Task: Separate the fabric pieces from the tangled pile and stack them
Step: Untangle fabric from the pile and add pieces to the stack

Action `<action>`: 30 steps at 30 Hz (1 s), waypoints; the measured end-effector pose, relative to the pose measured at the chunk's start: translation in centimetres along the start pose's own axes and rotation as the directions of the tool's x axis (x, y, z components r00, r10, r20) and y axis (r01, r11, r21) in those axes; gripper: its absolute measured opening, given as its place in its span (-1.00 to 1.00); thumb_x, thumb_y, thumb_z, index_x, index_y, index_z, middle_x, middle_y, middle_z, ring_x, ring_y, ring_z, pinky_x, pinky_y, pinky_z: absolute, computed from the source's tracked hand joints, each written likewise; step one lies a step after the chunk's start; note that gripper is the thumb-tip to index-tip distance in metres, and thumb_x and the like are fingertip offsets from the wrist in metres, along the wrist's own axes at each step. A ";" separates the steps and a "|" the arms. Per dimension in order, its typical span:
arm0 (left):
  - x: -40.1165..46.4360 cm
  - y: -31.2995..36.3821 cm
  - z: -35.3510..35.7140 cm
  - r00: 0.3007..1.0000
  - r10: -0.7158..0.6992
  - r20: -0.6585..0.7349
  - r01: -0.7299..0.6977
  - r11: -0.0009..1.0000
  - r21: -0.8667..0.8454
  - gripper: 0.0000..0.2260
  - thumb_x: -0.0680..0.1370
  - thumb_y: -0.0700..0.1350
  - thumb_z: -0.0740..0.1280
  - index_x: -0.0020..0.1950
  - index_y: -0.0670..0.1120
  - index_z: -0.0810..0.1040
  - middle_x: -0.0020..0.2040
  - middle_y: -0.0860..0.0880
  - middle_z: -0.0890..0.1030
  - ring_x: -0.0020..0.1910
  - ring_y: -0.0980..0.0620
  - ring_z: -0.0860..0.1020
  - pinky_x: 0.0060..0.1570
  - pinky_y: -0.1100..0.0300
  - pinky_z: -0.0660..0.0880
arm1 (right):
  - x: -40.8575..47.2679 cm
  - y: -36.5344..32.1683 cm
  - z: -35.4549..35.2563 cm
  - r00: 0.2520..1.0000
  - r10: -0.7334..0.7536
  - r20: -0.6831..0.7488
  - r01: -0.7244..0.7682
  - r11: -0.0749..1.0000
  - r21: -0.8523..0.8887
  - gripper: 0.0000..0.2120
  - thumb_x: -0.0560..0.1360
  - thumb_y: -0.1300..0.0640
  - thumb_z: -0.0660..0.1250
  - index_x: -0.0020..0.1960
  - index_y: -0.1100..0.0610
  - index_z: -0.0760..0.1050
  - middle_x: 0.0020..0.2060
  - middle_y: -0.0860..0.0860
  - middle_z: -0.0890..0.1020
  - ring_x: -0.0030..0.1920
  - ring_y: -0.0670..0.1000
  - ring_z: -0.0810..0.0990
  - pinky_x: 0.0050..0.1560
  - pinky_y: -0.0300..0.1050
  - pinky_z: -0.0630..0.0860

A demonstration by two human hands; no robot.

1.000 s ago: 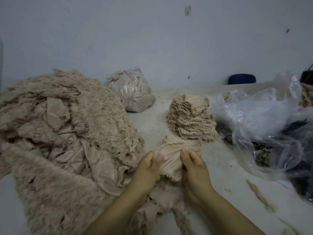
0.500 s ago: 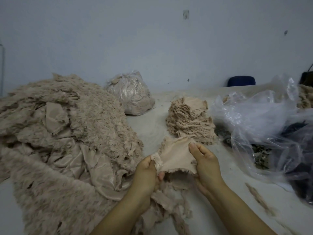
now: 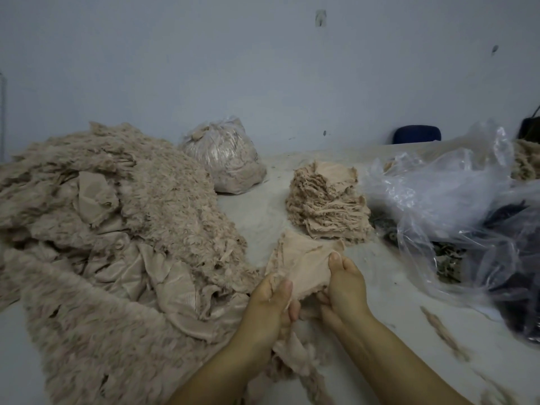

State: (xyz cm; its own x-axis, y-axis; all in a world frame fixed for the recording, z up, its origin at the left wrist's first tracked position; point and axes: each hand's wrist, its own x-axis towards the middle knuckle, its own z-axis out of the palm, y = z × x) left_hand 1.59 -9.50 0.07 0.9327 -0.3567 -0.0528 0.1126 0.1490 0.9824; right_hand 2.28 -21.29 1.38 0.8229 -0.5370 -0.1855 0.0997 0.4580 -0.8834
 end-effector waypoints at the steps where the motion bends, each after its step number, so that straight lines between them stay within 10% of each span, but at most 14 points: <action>1: 0.1 0.1 0.0 1.000 -0.016 -0.013 0.016 0.999 -0.032 -0.88 0.63 -0.08 0.17 -0.03 -0.09 0.42 -0.49 0.03 0.45 -0.54 0.14 0.27 -0.62 0.37 0.14 | 0.0 -0.5 -0.1 1.000 0.013 0.005 -0.013 1.000 0.028 -0.70 0.66 0.15 0.10 -0.24 0.16 0.35 -0.62 -0.05 0.35 -0.68 -0.16 0.26 -0.69 -0.37 0.15; 11: -0.1 0.2 0.3 0.998 0.003 0.055 0.006 0.987 -0.161 -0.95 0.60 -0.09 0.22 -0.04 -0.04 0.40 -0.52 0.03 0.34 -0.60 0.18 0.16 -0.65 0.40 0.09 | 0.2 -1.1 -0.9 0.998 -0.049 0.035 0.047 0.997 0.062 -0.78 0.65 0.17 0.14 -0.15 0.20 0.41 -0.51 0.02 0.38 -0.68 -0.16 0.30 -0.69 -0.35 0.20; 15: -0.4 0.2 0.3 0.995 0.068 0.073 -0.063 0.996 -0.069 -0.90 0.61 -0.08 0.20 -0.06 -0.09 0.36 -0.52 0.03 0.35 -0.59 0.16 0.16 -0.63 0.37 0.10 | 0.8 -0.1 -1.0 0.981 -0.188 0.053 0.191 0.981 -0.046 -0.76 0.64 0.13 0.14 -0.14 0.21 0.45 -0.32 0.10 0.52 -0.34 0.03 0.49 -0.31 -0.12 0.43; 17: -0.4 0.2 0.1 0.990 0.140 0.036 -0.140 0.990 0.015 -0.89 0.62 -0.11 0.19 -0.08 -0.11 0.36 -0.53 0.03 0.38 -0.60 0.18 0.20 -0.62 0.37 0.15 | 0.5 0.6 -1.2 0.969 -0.179 0.169 0.199 0.974 -0.110 -0.63 0.63 -0.01 0.13 -0.05 0.26 0.53 -0.21 0.18 0.62 -0.20 0.14 0.59 -0.14 -0.02 0.51; 20: -0.3 -0.1 0.1 0.976 0.215 0.033 -0.218 0.968 0.128 -0.88 0.62 -0.12 0.18 0.06 -0.17 0.37 -0.53 0.07 0.39 -0.59 0.21 0.28 -0.55 0.39 0.24 | -1.0 2.0 -0.9 0.913 -0.066 0.403 0.134 0.981 -0.142 -0.46 0.53 -0.22 0.19 -0.20 0.29 0.48 -0.49 0.21 0.54 -0.52 0.12 0.53 -0.44 -0.12 0.49; 30: -0.7 -1.4 1.7 0.969 0.235 0.078 -0.245 0.957 0.155 -0.83 0.63 -0.18 0.14 -0.15 -0.09 0.39 -0.57 0.08 0.32 -0.59 0.18 0.23 -0.54 0.36 0.21 | 0.5 1.0 0.0 0.983 -0.163 -0.087 0.164 0.986 0.004 -0.67 0.65 0.16 0.11 -0.29 0.14 0.32 -0.41 0.00 0.41 -0.41 -0.09 0.40 -0.38 -0.26 0.41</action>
State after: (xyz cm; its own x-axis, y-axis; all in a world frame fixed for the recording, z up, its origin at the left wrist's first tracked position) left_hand 0.18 -11.02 -0.97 0.9035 -0.3822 0.1939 -0.1736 0.0873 0.9810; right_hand 2.81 -21.09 0.39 0.7436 -0.6643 -0.0760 0.2355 0.3666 -0.9001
